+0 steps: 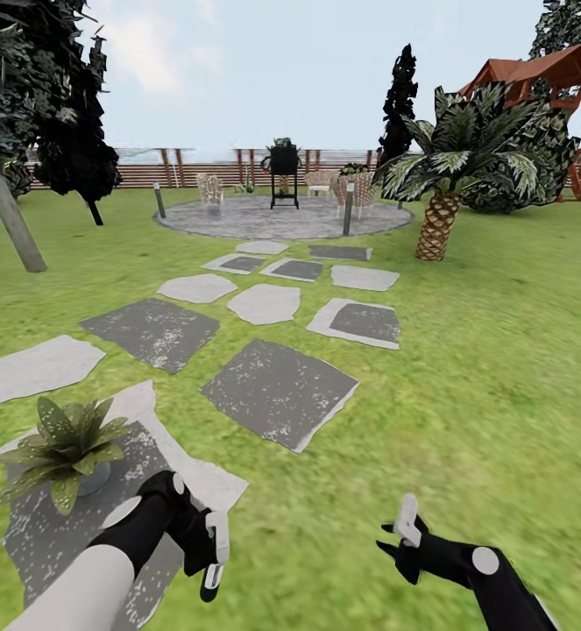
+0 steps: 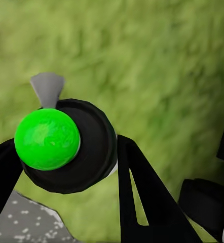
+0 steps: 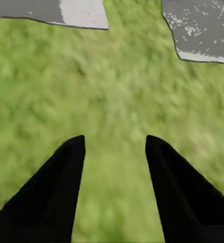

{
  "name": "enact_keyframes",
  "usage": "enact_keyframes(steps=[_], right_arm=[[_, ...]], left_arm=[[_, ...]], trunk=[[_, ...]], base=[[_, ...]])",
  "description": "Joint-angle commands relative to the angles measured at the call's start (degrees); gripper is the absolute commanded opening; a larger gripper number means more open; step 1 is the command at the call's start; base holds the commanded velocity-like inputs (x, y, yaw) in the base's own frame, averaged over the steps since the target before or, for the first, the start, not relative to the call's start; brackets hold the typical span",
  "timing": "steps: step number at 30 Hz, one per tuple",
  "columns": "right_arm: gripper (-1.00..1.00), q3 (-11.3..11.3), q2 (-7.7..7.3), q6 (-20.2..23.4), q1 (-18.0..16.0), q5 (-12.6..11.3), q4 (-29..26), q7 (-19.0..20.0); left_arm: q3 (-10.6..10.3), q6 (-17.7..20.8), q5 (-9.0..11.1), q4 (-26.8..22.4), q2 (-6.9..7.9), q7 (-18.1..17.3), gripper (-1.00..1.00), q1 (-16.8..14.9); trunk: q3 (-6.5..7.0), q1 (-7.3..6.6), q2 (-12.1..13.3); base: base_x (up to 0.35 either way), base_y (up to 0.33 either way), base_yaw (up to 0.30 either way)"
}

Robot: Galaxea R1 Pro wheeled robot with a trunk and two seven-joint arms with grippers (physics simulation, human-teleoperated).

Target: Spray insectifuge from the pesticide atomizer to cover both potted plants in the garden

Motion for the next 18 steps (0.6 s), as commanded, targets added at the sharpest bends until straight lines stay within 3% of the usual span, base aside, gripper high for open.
enact_keyframes(steps=[1, 4, 8, 12, 15, 18], right_arm=[[-1.00, 1.1, 0.23, -0.3, 0.0, 0.4, -0.1, 0.3], [-1.00, 3.2, 1.30, -0.3, -0.1, 0.3, -0.1, 0.3], [-1.00, 6.4, 4.26, -0.2, -0.1, 0.3, -0.1, 0.4], [-1.00, 10.1, 5.67, -0.2, -0.1, 0.3, -0.1, 0.4], [-1.00, 10.8, 7.12, -0.2, -0.1, 0.3, -0.1, 0.4], [-1.00, 11.0, 9.39, -0.1, -0.2, 0.3, -0.4, 0.4]], left_arm=[[-0.2, 0.6, -0.1, -0.1, -0.02, -0.3, -1.00, 0.0], [-0.2, 0.5, -0.3, -0.1, -0.04, 0.0, -1.00, -0.1], [-0.3, 0.3, -0.2, -0.2, -0.09, 0.4, -1.00, 0.0], [-1.3, 0.0, -0.9, -0.8, -0.07, 2.9, -1.00, 0.0], [-1.5, -0.2, -0.9, -0.8, -0.10, 4.7, -1.00, 0.1], [-1.2, -3.6, -0.5, -0.8, -0.13, 6.1, -1.00, 0.2]], trunk=[[-0.05, -0.01, 0.0], [-0.05, -0.01, 0.0], [-0.05, -0.01, 0.0], [-0.05, -0.01, 0.0], [-0.05, -0.01, 0.0], [-0.05, -0.01, 0.0]], base=[[0.000, 0.000, 0.000], [0.000, 0.000, 0.000], [0.000, 0.000, 0.000], [0.000, 0.000, 0.000], [0.000, 0.000, 0.000], [0.000, 0.000, 0.000]])
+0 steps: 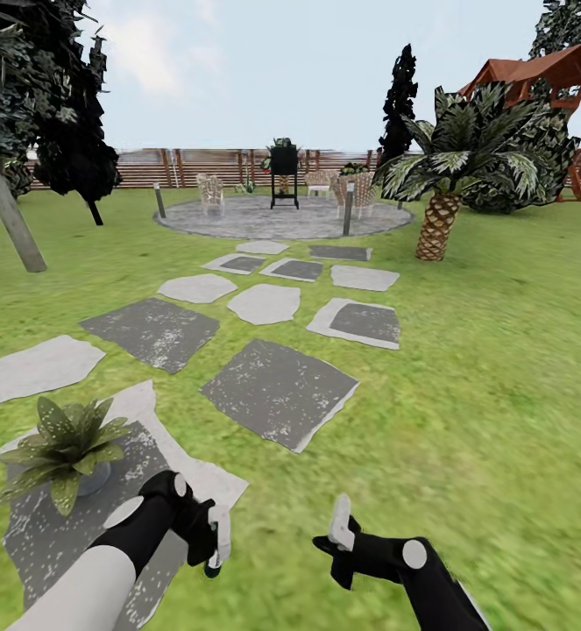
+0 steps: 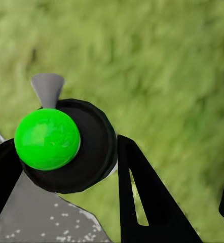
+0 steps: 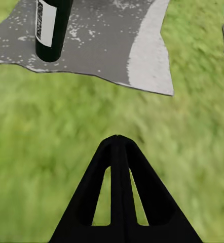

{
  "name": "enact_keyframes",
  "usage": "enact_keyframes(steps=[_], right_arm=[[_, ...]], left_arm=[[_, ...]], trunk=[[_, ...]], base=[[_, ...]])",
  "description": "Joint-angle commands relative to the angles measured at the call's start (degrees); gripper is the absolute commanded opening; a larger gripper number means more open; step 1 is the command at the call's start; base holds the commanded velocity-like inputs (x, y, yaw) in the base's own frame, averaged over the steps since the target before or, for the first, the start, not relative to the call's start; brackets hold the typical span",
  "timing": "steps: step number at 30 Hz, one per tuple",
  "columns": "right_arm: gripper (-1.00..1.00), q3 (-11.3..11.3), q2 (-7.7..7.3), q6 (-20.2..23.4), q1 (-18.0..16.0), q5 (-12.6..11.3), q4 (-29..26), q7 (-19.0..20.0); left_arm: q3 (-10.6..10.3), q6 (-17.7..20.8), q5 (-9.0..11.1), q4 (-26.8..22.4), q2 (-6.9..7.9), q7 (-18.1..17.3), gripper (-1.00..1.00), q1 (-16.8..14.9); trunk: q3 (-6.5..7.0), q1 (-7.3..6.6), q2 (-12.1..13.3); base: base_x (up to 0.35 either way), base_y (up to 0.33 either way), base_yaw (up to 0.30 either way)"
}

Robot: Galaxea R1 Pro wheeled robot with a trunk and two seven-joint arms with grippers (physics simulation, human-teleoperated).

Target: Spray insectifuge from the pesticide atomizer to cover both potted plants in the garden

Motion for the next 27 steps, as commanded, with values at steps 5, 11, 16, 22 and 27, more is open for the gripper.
enact_keyframes(steps=[5, 11, 16, 22, 27], right_arm=[[-1.00, -0.3, 1.72, -0.2, -0.1, 0.4, -0.9, 0.3], [-1.00, 1.6, 3.23, -0.2, -0.1, 0.4, -1.4, 0.3], [-1.00, 3.3, 3.23, 2.3, -0.1, 0.4, -2.3, 0.3], [-1.00, 3.4, 3.23, 2.9, -0.1, 0.4, -3.3, 0.3], [-1.00, 3.4, 3.23, 2.9, -0.1, 0.4, -3.4, 0.3]], left_arm=[[0.0, -1.4, 0.3, 0.4, -0.29, 1.6, -1.00, 0.2], [0.0, -1.6, 0.4, 0.6, -1.72, 1.7, -1.00, 0.3], [0.1, -4.5, 0.3, 0.7, -2.82, 1.7, -1.00, 0.4], [0.0, -5.6, 0.4, 1.0, -3.49, 1.6, -1.00, 0.4], [0.0, -5.7, 0.3, 2.8, -4.90, 1.8, -1.00, 0.4]], trunk=[[-0.05, -0.01, 0.0], [-0.05, -0.01, 0.0], [-0.05, -0.01, 0.0], [-0.05, -0.01, 0.0], [-0.05, -0.01, 0.0]], base=[[0.000, 0.000, 0.000], [0.000, 0.000, 0.000], [0.000, 0.000, 0.000], [0.000, 0.000, 0.000], [0.000, 0.000, 0.000]])
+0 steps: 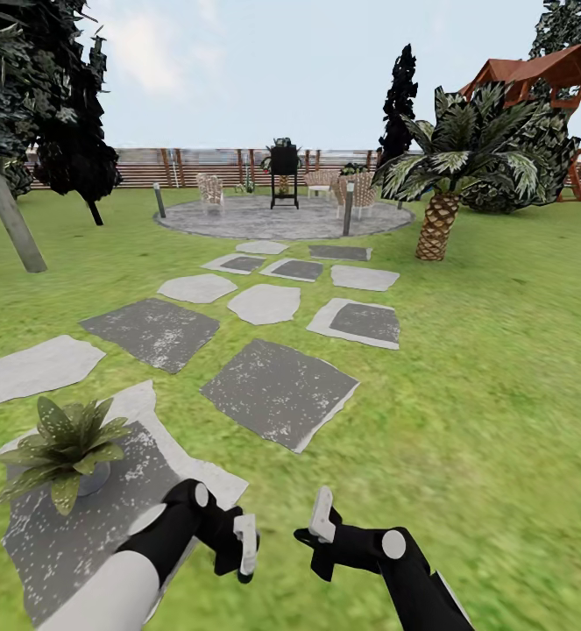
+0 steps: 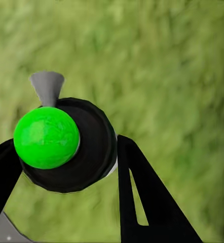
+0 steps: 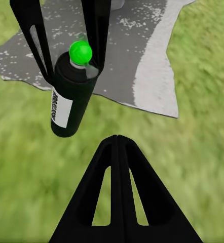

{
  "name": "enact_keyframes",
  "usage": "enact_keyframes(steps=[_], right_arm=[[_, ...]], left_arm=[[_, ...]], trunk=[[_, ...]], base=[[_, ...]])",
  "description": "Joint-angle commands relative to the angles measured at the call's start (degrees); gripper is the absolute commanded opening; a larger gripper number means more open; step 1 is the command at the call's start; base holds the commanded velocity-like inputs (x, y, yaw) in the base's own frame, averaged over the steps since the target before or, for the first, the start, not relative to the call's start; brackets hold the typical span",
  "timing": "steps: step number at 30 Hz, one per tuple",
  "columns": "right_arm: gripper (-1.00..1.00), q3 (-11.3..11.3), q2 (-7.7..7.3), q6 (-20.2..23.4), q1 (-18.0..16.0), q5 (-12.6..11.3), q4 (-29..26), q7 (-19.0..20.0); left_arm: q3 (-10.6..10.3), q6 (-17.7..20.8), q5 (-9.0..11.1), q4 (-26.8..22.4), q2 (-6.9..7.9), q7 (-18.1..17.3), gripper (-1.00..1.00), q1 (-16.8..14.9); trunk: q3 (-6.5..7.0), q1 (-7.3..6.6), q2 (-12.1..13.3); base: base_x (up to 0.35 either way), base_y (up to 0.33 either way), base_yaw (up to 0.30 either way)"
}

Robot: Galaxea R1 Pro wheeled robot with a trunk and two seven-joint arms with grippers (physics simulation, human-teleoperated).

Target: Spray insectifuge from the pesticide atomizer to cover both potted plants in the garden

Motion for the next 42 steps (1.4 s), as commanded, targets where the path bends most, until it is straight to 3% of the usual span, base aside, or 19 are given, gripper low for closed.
enact_keyframes(steps=[1, 7, 13, 21, 24, 30, 42], right_arm=[[-1.00, -0.3, 0.09, -0.3, 0.0, 0.5, -0.1, 0.3], [-1.00, -0.2, 0.09, -0.3, 0.0, 0.5, -0.1, 0.3], [-1.00, 1.7, 0.09, -0.3, 0.0, 0.5, -0.1, 2.0], [-1.00, 1.8, 0.09, -0.3, 0.0, 0.5, -0.1, 2.1], [-1.00, 1.8, 0.09, -0.3, 0.0, 0.5, -0.1, 2.1], [-1.00, 1.8, 0.09, -0.3, 0.0, 0.5, -0.1, 2.1], [-1.00, 1.8, 0.09, -0.3, 0.0, 0.5, -0.1, 2.0]], left_arm=[[0.0, 0.0, -0.2, 0.0, -0.21, -0.2, -1.00, 0.0], [0.0, 0.0, -0.2, 0.1, -0.82, 0.1, -1.00, 0.0], [0.1, -0.1, -0.2, 0.0, -0.83, 0.9, -1.00, 0.0], [0.1, -0.2, -0.1, 0.2, -0.98, 0.9, -1.00, 0.0], [0.1, -0.2, -0.1, 0.4, -1.72, 0.8, -1.00, 0.0], [0.0, -3.1, 2.2, 0.7, -2.47, 0.3, -1.00, 0.0], [-0.1, -4.4, 2.4, 4.6, -2.85, 0.1, -1.00, 0.0]], trunk=[[-0.05, -0.01, 0.0], [-0.05, -0.01, 0.0], [-0.05, -0.01, 0.0], [-0.05, -0.01, 0.0], [-0.05, -0.01, 0.0], [-0.05, -0.01, 0.0], [-0.05, -0.01, 0.0]], base=[[0.000, 0.000, 0.000], [0.000, 0.000, 0.000], [0.000, 0.000, 0.000], [0.000, 0.000, 0.000], [0.000, 0.000, 0.000], [0.000, 0.000, 0.000], [0.000, 0.000, 0.000]])
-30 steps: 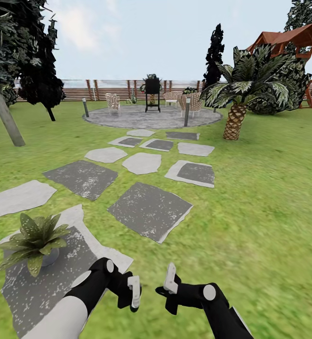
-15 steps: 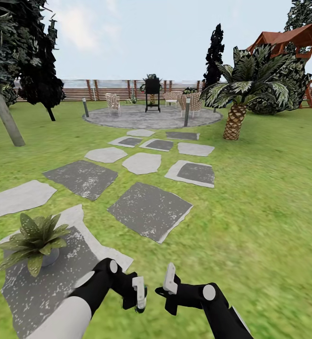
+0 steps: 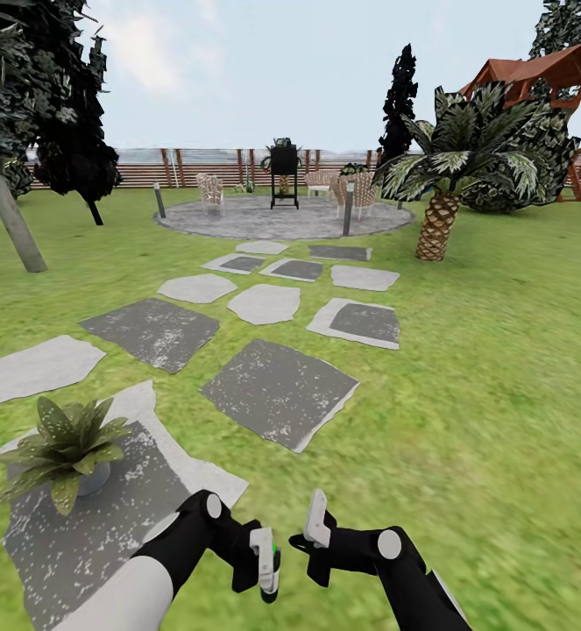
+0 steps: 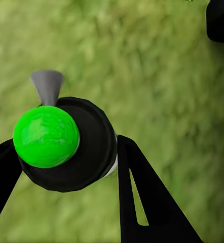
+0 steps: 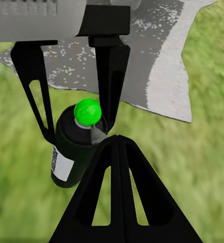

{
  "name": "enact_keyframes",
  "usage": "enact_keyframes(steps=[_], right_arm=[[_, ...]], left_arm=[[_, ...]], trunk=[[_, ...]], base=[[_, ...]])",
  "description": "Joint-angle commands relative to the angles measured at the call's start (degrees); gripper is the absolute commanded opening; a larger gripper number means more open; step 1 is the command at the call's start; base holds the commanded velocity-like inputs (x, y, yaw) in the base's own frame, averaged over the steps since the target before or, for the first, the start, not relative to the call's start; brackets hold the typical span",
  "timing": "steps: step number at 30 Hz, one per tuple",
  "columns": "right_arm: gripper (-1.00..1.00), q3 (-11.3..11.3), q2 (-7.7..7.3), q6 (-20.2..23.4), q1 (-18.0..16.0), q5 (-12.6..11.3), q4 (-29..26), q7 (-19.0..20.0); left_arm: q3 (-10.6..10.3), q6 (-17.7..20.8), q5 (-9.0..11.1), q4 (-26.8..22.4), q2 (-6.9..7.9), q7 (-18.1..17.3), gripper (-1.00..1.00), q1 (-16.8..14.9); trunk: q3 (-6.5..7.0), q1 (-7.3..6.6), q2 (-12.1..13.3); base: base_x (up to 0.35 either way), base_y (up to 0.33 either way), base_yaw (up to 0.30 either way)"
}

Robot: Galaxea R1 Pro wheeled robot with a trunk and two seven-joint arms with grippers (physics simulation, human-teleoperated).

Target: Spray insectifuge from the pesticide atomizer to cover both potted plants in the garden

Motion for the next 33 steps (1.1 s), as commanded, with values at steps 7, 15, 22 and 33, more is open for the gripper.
enact_keyframes(steps=[7, 15, 22, 33], right_arm=[[-1.00, -0.3, 0.09, -0.3, 0.0, 0.5, -0.1, 0.3], [-1.00, -0.3, 0.09, -0.3, 0.0, 0.5, -0.1, 0.3], [-1.00, -0.3, 0.09, -0.3, 0.0, 0.5, -0.1, 0.3], [-1.00, -0.3, 0.09, -0.3, 0.0, 0.5, 0.0, 0.3]], left_arm=[[0.0, -0.6, 2.3, -0.2, -0.01, -0.1, -1.00, -0.1], [0.1, -0.6, 2.9, -0.2, -0.17, -0.1, -1.00, -0.1], [0.1, -0.9, 4.5, -0.1, -0.45, -0.1, -1.00, -0.1], [0.1, -1.2, 6.2, -0.1, -0.37, -0.1, -1.00, -0.1]], trunk=[[-0.05, -0.01, 0.0], [-0.05, -0.01, 0.0], [-0.05, -0.01, 0.0], [-0.05, -0.01, 0.0]], base=[[0.000, 0.000, 0.000], [0.000, 0.000, 0.000], [0.000, 0.000, 0.000], [0.000, 0.000, 0.000]])
